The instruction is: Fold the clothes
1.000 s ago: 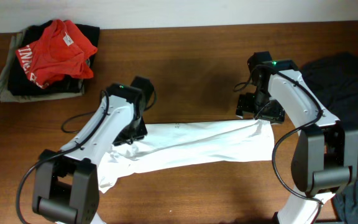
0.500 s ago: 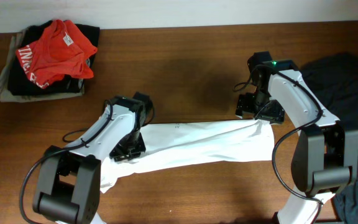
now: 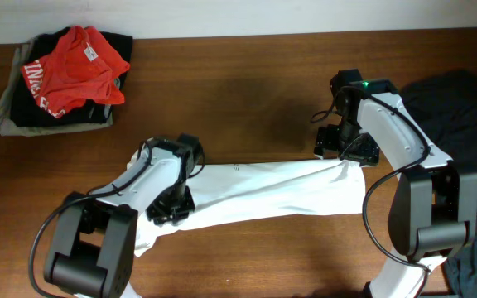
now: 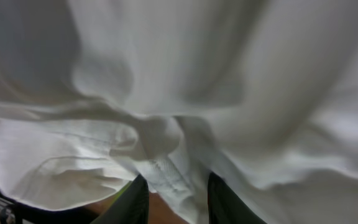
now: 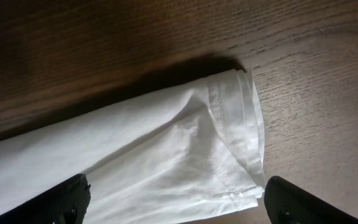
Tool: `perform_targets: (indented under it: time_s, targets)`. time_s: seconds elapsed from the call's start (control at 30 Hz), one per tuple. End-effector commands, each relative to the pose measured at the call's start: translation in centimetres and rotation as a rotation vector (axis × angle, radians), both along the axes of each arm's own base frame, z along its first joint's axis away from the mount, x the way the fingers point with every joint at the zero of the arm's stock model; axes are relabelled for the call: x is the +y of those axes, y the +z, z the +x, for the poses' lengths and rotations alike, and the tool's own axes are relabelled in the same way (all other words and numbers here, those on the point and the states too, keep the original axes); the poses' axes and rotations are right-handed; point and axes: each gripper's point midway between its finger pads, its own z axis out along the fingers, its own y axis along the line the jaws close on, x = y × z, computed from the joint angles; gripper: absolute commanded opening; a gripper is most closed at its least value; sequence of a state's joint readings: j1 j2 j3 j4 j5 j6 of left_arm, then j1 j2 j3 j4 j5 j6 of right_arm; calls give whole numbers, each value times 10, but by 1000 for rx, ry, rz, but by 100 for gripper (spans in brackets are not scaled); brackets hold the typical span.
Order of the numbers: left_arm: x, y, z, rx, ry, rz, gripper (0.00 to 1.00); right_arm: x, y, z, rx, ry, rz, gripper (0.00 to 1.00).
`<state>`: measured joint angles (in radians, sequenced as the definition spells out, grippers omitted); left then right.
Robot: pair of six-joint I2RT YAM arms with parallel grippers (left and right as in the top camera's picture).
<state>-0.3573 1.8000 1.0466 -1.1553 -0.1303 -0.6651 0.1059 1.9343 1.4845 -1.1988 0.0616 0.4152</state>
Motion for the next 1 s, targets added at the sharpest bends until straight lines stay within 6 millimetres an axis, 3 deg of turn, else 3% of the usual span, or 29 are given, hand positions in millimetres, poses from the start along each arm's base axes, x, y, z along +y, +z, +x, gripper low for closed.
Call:
perform_targets:
  time_s: [0.0, 0.2, 0.43, 0.6, 0.67, 0.83, 0.87, 0.97]
  targets:
    - [-2, -6, -16, 62, -2, -18, 30, 2, 7, -1, -19, 5, 1, 93]
    - [13, 21, -16, 89, -27, 74, 26, 2, 7, -1, -18, 5, 1, 93]
    - [-5, 65, 39, -126, -30, 12, 29, 3, 7, -1, -19, 5, 11, 92]
    - [-12, 61, 52, -166, -68, -24, 33, 19, 7, -3, -8, 85, 109, 75]
    - [-12, 60, 53, -171, -68, -27, 34, 23, 7, -3, -6, 98, 131, 64]
    - [-19, 53, 68, -230, -73, -52, 38, 23, 7, -3, -6, 100, 130, 9]
    - [-22, 49, 72, -245, -88, -72, 42, 23, 7, -3, -6, 99, 130, 4]
    - [-31, 35, 81, -269, -121, -124, 48, 23, 4, -5, -1, 99, 130, 4]
